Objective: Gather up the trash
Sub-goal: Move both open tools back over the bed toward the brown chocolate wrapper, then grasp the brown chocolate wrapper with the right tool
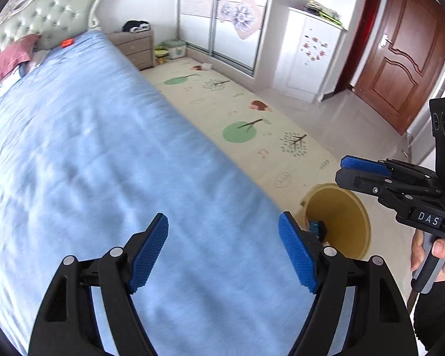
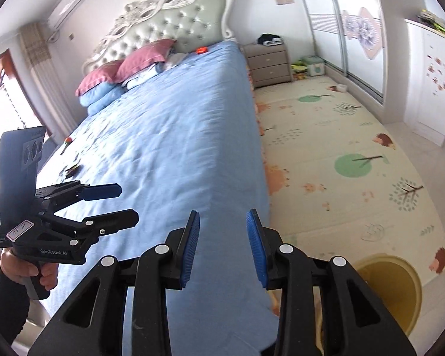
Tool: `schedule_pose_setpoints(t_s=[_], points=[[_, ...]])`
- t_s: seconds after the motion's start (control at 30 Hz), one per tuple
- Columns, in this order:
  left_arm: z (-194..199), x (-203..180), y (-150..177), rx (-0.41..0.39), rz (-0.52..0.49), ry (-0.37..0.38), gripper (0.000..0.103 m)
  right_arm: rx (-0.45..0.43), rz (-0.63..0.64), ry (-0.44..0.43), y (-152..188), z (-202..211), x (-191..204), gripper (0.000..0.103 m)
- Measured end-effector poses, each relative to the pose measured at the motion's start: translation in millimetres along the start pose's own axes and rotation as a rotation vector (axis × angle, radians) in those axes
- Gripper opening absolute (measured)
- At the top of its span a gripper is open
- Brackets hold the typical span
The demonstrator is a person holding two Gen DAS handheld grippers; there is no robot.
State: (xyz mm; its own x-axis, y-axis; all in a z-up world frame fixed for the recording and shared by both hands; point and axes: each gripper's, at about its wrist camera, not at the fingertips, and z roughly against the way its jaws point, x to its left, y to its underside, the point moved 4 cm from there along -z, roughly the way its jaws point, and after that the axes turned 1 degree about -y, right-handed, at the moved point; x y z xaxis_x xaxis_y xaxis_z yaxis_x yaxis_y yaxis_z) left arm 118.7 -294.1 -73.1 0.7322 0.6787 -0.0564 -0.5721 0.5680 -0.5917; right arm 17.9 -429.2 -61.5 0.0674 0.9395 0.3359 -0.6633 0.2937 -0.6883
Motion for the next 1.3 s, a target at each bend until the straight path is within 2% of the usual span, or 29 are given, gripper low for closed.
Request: schedule_pose_setpoints(t_s=[0.2, 0.37, 0.5, 0.7, 0.83, 1.03, 1.2, 1.3], points=[[48.3, 116.8, 31.9, -0.048, 0.139, -0.146, 0.08, 0.063, 0.156, -0.129, -24.8, -67.6, 112.1, 0.034], [74.5, 205.4, 60.5, -0.06, 0.253, -0.239, 0.082, 0.123, 0.238, -0.227, -38.9, -117.7, 186.5, 0.034], [89.3, 266.9, 83.1, -0.067, 0.337, -0.294, 0.083, 0.197, 0.306, -0.304, -48.1, -157.7, 244.5, 0.035], [113.3, 349.1, 116.9, -0.1, 0.449, -0.366, 0.087, 0.261, 0.402, -0.372, -56.6, -210.4, 319.5, 0.037], [122.9, 400.4, 134.2, -0.106, 0.509, -0.395, 0.088, 0.293, 0.428, -0.4, -61.7, -243.7, 355.0, 0.038], [129.3, 460.8, 151.6, -0.109, 0.562, -0.393, 0.088, 0.351, 0.456, -0.451, -68.3, -291.0, 402.2, 0.041], [126.6, 493.5, 155.0, -0.118, 0.609, -0.379, 0.089, 0.4, 0.416, -0.465, -83.0, -333.1, 424.0, 0.042], [118.7, 506.0, 152.4, -0.096, 0.604, -0.384, 0.089, 0.441, 0.369, -0.48, -89.4, -357.9, 430.8, 0.044]])
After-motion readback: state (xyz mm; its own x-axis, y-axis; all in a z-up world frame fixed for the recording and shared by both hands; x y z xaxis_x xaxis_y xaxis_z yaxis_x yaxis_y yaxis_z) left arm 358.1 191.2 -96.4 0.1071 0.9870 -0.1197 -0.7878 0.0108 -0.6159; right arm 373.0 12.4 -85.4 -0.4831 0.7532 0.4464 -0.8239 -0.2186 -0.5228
